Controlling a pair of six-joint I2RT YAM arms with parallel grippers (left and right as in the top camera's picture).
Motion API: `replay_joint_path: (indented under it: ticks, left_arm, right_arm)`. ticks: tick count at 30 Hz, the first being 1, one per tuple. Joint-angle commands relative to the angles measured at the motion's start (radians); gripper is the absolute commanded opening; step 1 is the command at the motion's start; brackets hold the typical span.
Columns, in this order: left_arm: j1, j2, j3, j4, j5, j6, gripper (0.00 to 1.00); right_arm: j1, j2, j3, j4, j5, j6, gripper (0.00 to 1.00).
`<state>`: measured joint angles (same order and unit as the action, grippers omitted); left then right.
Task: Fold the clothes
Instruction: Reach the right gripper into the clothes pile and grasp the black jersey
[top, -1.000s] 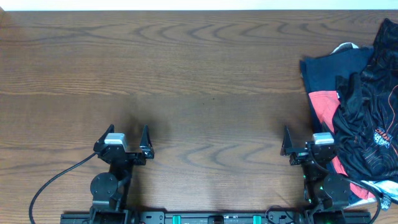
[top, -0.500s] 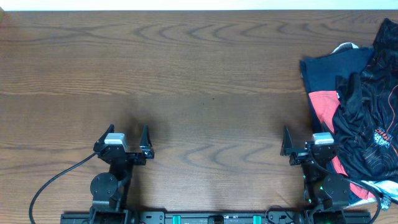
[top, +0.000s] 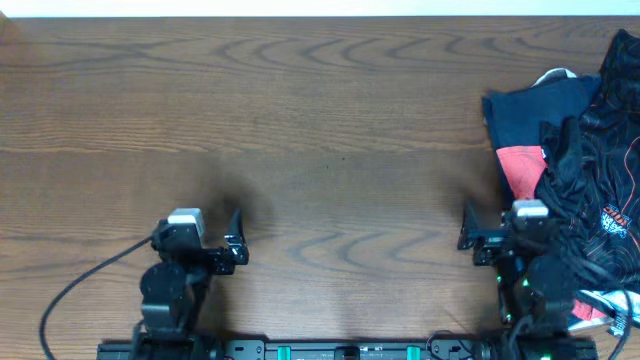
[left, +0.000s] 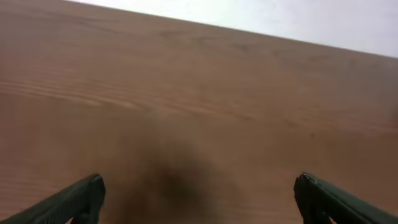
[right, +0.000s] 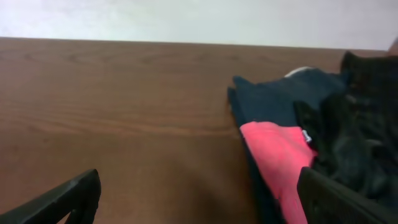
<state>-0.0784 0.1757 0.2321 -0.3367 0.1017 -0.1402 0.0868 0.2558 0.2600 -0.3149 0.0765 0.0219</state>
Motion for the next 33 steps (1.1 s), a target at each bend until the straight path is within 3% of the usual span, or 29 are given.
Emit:
replay_joint_path:
  ticks: [1,10,16,20,23,29,33]
  left_arm:
    - [0.006,0.117,0.148,-0.065,0.01,-0.014,0.98]
    - [0.006,0.522,0.499,-0.369,0.01,-0.011,0.98]
    - [0.006,0.695,0.617,-0.48,0.01,-0.011,0.98]
    - [0.006,0.74,0.616,-0.49,0.01,-0.011,0.98]
    - [0.006,0.753,0.616,-0.493,0.01,-0.011,0.98]
    - [0.006,0.754,0.616,-0.492,0.01,-0.011,0.98]
    - [0.006,0.754,0.616,-0.492,0.01,-0.011,0.98]
  right_arm:
    - [-0.016,0.141,0.129,-0.067,0.033,0.053,0.99]
    - [-0.088,0.66,0.493,-0.367,0.023,0.056,0.99]
    - [-0.097,0.838,0.588,-0.425,0.052,0.068,0.99]
    - [-0.164,0.895,0.588,-0.461,0.283,0.294,0.99]
    - [-0.253,0.938,0.587,-0.459,0.316,0.325,0.99]
    - [-0.373,1.054,0.584,-0.464,0.24,0.326,0.73]
    - [-0.413,1.137,0.579,-0.454,0.259,0.326,0.73]
